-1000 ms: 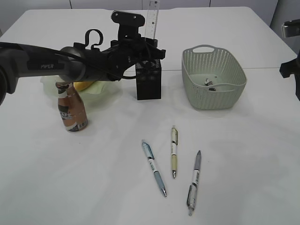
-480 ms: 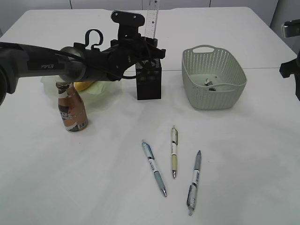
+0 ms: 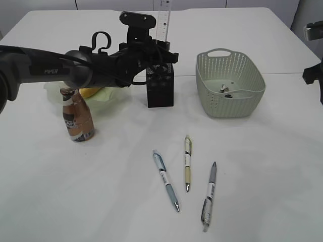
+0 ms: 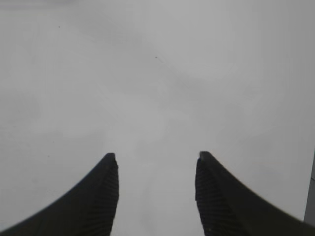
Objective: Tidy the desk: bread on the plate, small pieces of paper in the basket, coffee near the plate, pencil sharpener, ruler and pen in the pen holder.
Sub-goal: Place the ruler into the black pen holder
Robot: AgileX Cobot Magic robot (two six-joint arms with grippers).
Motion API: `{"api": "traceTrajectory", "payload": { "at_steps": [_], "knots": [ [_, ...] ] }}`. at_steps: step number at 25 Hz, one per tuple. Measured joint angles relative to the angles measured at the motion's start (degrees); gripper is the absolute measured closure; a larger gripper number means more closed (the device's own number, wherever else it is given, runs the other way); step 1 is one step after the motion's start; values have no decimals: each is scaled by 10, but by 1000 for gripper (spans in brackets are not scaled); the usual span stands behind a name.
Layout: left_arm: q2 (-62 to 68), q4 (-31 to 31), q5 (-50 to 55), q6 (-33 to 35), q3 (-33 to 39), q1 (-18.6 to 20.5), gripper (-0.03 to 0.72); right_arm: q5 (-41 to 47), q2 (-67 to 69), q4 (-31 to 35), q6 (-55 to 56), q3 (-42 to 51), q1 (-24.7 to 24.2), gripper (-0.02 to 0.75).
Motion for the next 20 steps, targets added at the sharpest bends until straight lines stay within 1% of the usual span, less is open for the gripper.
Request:
{"api": "traceTrajectory", "payload": {
  "at_steps": [20],
  "knots": [
    [0, 0, 21, 0, 0, 0, 407, 0, 0, -2, 0, 0, 0, 336]
  ]
}}
